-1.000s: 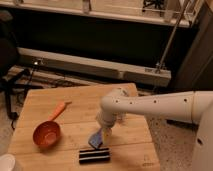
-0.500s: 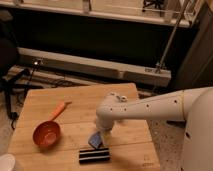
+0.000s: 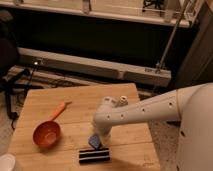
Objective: Wipe the white sponge on the table
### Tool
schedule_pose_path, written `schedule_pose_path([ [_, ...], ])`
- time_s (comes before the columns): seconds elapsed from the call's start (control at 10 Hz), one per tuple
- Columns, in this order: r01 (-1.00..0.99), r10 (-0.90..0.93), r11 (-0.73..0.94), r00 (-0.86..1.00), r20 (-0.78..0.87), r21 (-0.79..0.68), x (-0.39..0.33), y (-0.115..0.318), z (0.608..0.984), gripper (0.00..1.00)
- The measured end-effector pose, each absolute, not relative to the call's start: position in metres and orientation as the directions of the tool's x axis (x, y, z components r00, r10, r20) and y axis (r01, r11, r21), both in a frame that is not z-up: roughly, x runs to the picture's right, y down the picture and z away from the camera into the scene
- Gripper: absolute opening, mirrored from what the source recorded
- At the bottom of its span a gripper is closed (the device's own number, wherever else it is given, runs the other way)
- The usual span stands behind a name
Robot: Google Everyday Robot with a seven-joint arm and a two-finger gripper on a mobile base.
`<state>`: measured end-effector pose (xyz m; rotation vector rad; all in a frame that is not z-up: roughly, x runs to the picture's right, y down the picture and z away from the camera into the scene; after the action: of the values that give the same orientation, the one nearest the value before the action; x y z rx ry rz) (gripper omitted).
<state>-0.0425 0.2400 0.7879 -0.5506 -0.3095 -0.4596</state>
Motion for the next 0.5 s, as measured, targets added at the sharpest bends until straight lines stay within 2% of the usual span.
schedule_pose_path([
  [0.5, 0.502, -0.348, 0.750, 0.854, 0.388, -0.431, -0.0439, 0.2524, 0.7914, 0.80],
])
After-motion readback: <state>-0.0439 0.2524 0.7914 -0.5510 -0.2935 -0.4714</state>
